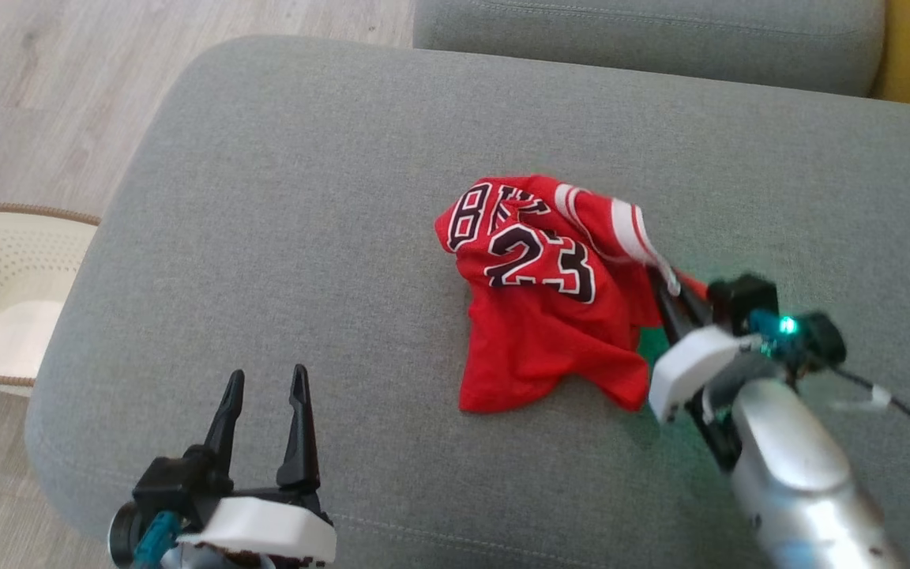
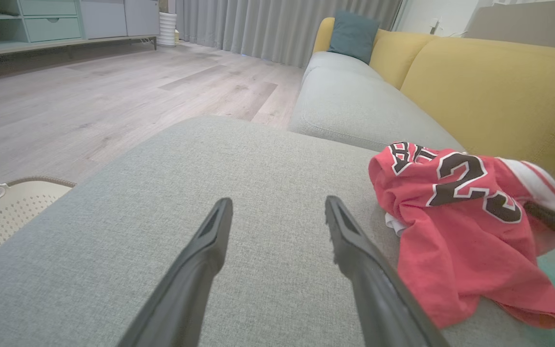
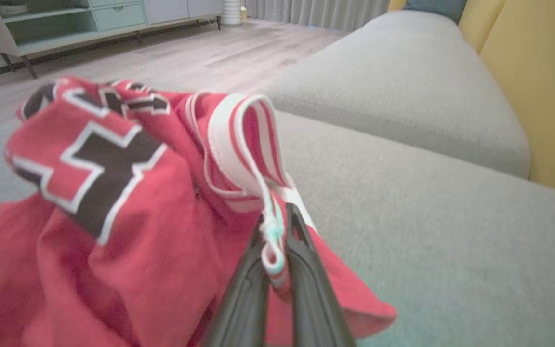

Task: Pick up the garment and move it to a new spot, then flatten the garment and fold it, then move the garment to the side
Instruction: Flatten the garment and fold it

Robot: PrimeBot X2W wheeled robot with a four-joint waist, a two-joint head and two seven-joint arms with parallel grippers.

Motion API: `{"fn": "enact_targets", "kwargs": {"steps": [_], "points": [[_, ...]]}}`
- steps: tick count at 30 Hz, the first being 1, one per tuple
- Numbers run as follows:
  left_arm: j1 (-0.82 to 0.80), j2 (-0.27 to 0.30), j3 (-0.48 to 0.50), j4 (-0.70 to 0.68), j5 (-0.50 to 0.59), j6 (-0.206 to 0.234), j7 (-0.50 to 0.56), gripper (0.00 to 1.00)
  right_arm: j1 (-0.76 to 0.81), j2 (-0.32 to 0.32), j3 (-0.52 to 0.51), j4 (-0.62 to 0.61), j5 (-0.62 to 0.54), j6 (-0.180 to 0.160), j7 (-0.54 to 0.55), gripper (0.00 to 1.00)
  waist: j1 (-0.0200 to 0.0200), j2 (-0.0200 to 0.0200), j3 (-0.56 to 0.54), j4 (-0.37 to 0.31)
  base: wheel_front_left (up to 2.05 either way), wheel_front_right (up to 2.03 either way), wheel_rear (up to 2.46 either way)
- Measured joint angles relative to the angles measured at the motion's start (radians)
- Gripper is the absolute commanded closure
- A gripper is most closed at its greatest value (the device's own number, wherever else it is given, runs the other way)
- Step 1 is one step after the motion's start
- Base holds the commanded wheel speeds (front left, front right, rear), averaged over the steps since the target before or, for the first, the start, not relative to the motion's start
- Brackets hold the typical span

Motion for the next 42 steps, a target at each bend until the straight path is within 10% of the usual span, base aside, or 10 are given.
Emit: {"fn": "enact_targets", "kwargs": {"steps": [28, 42], "points": [[0.0, -0.001, -0.019, -0.018, -0.022, 0.025, 0.0, 0.0, -0.42, -0.151, -0.1, -0.154, -0.087, 0.0, 0.096, 1.0, 0.0, 0.0, -0.001, 0.0, 0.0, 0.0, 0.0], [-0.008, -0.001, -0.031, -0.012, -0.022, 0.023, 0.0, 0.0, -0.499, -0.067, -0.059, -0.196, -0.107, 0.0, 0.055, 1.0, 0.0, 0.0, 0.004, 0.01, 0.0, 0.0, 0.0]]}}
